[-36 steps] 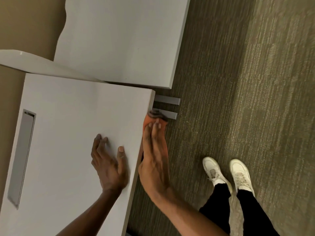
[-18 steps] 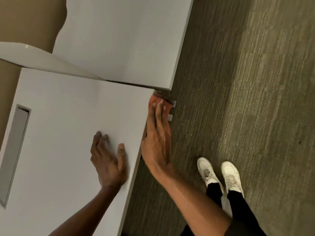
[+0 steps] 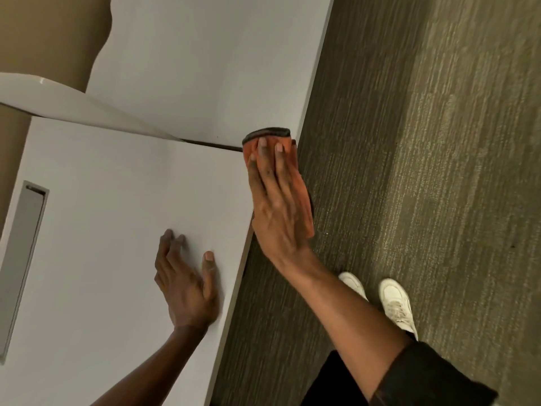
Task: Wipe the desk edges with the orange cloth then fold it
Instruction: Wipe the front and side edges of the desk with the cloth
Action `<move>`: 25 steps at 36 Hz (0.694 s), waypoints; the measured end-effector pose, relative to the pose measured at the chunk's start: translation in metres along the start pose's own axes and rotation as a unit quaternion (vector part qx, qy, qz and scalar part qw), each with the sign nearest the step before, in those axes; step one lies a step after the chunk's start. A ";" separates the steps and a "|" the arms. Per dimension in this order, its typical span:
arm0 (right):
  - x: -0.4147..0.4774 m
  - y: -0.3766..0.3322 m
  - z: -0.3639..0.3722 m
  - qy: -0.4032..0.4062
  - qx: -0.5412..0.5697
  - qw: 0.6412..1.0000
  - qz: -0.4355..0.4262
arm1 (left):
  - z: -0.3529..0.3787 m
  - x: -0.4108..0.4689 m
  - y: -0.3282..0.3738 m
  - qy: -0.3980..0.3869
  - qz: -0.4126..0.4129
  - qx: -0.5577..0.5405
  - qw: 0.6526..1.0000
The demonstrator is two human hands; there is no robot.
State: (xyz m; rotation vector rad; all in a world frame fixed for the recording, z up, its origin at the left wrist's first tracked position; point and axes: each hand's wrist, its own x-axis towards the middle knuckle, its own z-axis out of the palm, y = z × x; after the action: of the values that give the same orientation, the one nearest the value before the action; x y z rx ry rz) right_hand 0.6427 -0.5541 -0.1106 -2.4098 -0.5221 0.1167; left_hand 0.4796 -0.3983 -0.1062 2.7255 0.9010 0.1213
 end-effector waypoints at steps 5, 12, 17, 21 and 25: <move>-0.013 -0.008 0.002 0.012 0.086 0.995 0.053 | 0.003 0.001 -0.003 0.003 -0.003 -0.004 1.000; -0.108 -0.060 0.029 -0.016 0.151 0.984 0.091 | 0.011 0.002 -0.015 0.014 0.000 0.006 1.000; -0.071 -0.053 0.020 0.007 0.211 0.969 0.125 | 0.011 0.001 -0.017 0.015 0.006 0.010 1.000; -0.016 -0.043 0.010 0.068 0.269 0.943 0.183 | 0.011 0.002 -0.015 0.013 0.001 0.011 1.000; -0.008 -0.047 0.005 0.088 0.354 0.895 0.258 | 0.011 0.002 -0.016 0.007 -0.003 0.012 1.000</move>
State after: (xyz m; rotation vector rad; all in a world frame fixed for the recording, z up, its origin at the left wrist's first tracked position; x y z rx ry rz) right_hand 0.6181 -0.5216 -0.0860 -1.7481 0.2376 0.2617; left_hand 0.4738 -0.3875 -0.1213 2.7465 0.9186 0.1289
